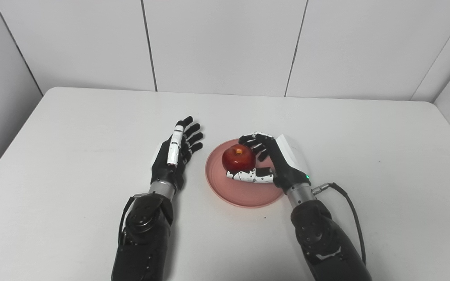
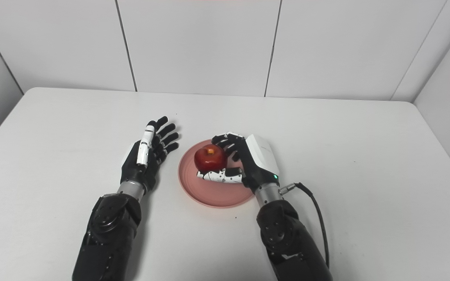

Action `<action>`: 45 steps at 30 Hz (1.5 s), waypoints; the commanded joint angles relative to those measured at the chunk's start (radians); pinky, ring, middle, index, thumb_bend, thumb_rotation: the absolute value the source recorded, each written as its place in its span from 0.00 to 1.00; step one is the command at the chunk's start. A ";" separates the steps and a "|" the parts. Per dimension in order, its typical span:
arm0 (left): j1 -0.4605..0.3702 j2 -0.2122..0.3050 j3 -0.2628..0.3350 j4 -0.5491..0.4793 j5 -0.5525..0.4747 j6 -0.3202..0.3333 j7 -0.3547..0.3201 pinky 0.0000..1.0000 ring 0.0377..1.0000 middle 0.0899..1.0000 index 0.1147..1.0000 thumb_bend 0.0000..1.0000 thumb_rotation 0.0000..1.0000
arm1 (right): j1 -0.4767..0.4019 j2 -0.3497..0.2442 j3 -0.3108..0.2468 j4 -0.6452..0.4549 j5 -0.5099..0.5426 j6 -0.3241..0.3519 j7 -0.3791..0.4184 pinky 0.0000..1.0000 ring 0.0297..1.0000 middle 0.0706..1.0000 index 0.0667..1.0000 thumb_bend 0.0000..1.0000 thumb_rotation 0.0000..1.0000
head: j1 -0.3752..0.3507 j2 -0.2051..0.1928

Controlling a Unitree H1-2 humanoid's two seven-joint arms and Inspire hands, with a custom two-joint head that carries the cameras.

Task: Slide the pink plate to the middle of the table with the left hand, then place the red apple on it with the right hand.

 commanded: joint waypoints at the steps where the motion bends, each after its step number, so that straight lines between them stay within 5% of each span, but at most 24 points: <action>1: -0.026 -0.002 -0.004 -0.022 -0.006 -0.009 -0.008 0.86 0.86 0.88 0.87 0.40 1.00 | -0.019 0.002 -0.012 -0.041 0.004 -0.009 -0.005 0.53 0.59 0.62 0.63 1.00 0.39 | 0.000 0.000; 25: -0.024 -0.001 -0.007 -0.019 -0.001 -0.008 -0.008 0.85 0.85 0.87 0.86 0.40 1.00 | -0.017 -0.019 -0.040 -0.108 0.105 -0.020 0.072 0.77 0.85 0.88 0.92 1.00 0.54 | -0.008 -0.003; 45: -0.026 0.005 -0.007 -0.016 -0.002 -0.006 -0.013 0.86 0.85 0.87 0.86 0.41 1.00 | 0.004 -0.039 -0.159 -0.243 0.092 0.022 0.062 0.80 0.88 0.89 0.93 1.00 0.69 | -0.024 -0.008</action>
